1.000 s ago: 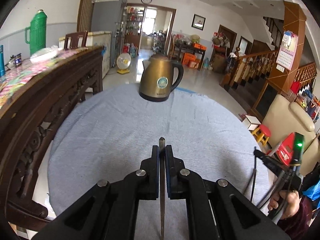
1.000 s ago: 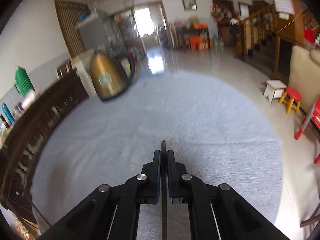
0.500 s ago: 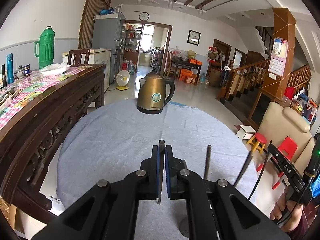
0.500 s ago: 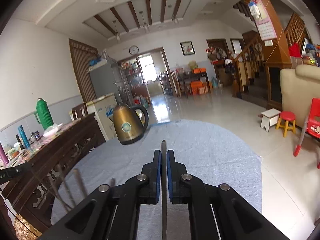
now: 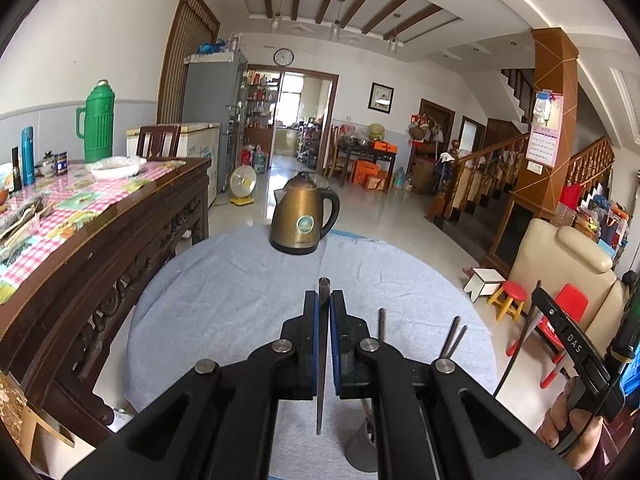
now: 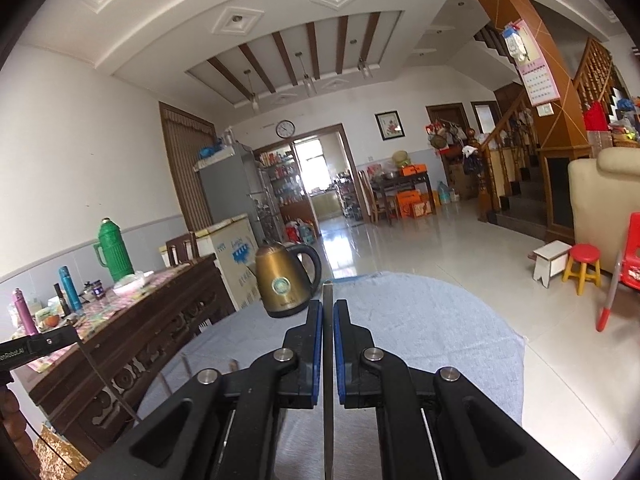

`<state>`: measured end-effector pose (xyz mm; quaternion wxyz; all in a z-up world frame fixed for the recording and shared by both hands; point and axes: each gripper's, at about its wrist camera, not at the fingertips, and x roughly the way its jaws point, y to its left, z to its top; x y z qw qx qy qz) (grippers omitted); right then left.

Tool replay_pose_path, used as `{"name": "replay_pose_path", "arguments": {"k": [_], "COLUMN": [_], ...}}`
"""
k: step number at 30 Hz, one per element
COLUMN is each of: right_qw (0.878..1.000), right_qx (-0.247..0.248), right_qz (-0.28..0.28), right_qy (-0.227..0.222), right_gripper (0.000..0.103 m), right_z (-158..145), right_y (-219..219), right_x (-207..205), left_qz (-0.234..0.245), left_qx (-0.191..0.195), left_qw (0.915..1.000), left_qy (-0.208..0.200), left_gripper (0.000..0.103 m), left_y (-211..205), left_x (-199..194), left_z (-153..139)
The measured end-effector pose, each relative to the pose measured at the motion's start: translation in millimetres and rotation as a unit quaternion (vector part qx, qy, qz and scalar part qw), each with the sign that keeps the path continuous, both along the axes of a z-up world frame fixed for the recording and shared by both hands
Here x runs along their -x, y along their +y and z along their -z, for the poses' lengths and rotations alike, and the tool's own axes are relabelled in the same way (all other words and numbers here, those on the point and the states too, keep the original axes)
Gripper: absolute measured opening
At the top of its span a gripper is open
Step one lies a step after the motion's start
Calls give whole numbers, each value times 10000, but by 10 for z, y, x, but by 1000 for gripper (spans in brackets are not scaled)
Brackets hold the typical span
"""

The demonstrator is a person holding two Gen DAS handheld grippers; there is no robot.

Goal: Organize utensils
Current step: 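Carry both chopsticks over the green cup and lower them in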

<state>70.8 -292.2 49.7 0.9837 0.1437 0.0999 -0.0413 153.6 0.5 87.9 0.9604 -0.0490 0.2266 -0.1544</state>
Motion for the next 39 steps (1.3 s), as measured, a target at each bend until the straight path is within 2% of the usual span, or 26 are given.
{"name": "replay_pose_path", "arguments": {"k": [12,19,26,32,39], "right_qw": [9975,9952,9944,9952,9945], "right_qx": [387,495,388,298,291], "right_qz": [-313,-478,-577,-633,-487], "right_qy": [-493,-702,-791,-680,-880], "right_gripper": [6,6,6,6,6], "right_z": [-438,-571,-463,-262,-191], "right_y": [358,575,734,784,786], "right_x": [24,-33,-78,-122,-93], "left_qz": [259,486,588,597,600], "left_qx": [-125,-160,-78,-68,-101], "left_qw": [9983,9961,9964,9974,9981], "left_qy": [-499,-721,-601,-388,-135], "left_gripper": [5,5,5,5,5], "left_y": [-173,-392,-525,-612,-690], "left_x": [213,298,281,219,176], "left_z": [-461,-648,-578,-413,-228]}}
